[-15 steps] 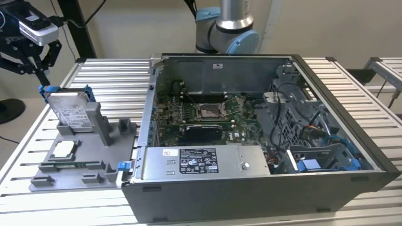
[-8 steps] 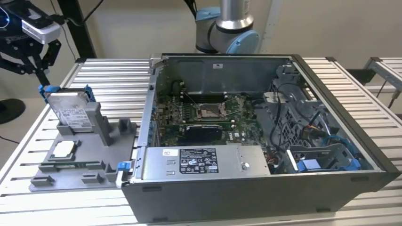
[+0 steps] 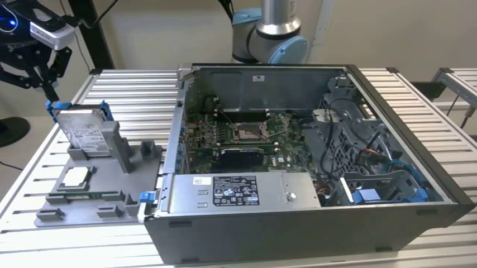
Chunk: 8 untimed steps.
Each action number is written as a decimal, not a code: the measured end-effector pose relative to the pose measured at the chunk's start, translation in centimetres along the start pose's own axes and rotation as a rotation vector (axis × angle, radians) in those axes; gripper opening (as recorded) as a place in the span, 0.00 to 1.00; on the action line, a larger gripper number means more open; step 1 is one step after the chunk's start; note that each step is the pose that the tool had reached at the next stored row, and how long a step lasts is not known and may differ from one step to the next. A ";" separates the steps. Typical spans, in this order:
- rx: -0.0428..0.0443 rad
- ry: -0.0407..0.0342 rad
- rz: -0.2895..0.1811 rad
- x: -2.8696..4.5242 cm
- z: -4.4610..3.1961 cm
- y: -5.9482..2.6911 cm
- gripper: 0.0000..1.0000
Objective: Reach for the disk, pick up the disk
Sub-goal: 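Pick up the disk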
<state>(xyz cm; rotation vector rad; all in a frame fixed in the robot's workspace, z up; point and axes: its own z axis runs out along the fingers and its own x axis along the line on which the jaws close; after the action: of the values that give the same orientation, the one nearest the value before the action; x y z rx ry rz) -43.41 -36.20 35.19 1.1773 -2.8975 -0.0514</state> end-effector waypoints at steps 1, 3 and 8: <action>0.0000 0.0002 -0.008 0.00 0.00 0.00 0.00; 0.0000 0.0005 -0.017 0.00 0.00 0.00 0.00; 0.0000 0.0006 -0.017 0.00 0.00 0.00 0.00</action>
<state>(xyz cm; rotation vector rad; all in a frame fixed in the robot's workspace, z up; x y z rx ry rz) -43.41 -36.20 35.19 1.2019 -2.8871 -0.0512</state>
